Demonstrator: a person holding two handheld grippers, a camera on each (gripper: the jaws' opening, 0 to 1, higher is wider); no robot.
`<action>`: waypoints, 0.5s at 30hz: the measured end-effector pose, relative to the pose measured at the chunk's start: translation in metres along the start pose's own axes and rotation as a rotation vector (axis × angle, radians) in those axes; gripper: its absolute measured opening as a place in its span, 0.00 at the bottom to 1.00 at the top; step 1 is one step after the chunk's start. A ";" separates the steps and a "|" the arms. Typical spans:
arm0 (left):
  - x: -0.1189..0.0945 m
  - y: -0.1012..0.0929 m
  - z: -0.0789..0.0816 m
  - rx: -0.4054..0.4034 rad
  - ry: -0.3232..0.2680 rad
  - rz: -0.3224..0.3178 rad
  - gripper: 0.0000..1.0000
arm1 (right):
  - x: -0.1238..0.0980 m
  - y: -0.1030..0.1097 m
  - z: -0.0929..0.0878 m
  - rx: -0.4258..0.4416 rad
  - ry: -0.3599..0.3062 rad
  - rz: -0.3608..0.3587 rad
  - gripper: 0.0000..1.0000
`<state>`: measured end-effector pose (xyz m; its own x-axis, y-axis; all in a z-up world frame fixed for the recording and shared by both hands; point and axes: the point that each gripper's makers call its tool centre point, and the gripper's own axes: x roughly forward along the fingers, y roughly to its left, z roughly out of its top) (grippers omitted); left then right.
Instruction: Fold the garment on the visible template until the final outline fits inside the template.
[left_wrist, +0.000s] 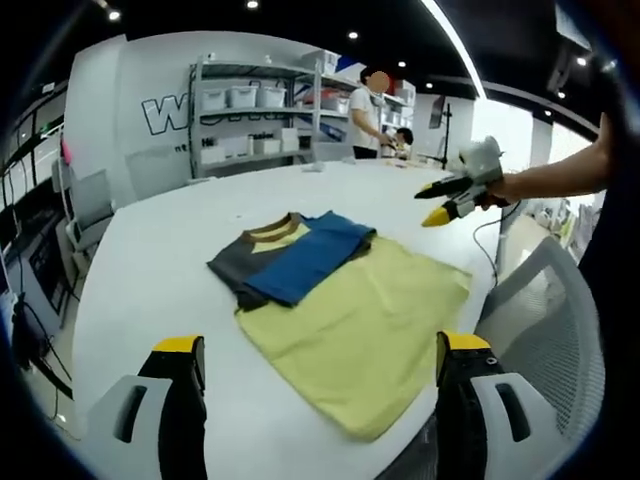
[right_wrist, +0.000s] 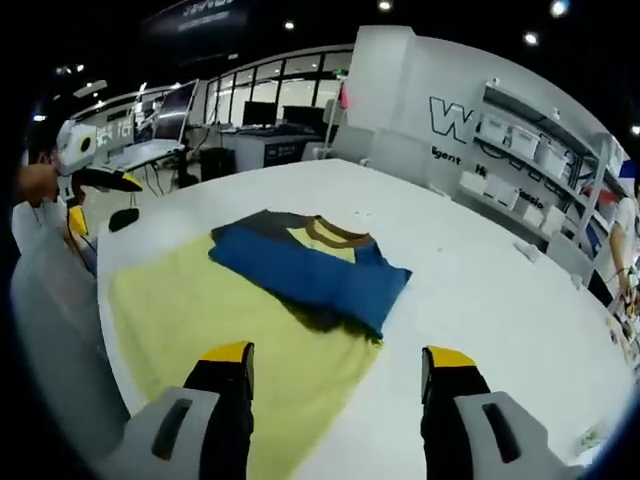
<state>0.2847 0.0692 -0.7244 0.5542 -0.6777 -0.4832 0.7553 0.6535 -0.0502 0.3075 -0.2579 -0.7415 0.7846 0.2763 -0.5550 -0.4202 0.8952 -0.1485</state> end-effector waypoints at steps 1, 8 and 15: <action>0.000 -0.002 0.000 0.005 0.000 -0.005 0.94 | -0.003 0.002 -0.001 0.001 0.000 -0.002 0.67; 0.006 -0.019 -0.001 0.033 0.012 -0.046 0.97 | -0.028 0.018 -0.017 0.075 -0.007 -0.029 0.75; 0.009 -0.034 0.006 0.026 -0.011 -0.056 0.99 | -0.044 0.027 -0.035 0.099 0.007 -0.041 0.79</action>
<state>0.2657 0.0390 -0.7216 0.5143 -0.7170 -0.4705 0.7941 0.6053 -0.0545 0.2455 -0.2580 -0.7494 0.7968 0.2363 -0.5561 -0.3403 0.9360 -0.0897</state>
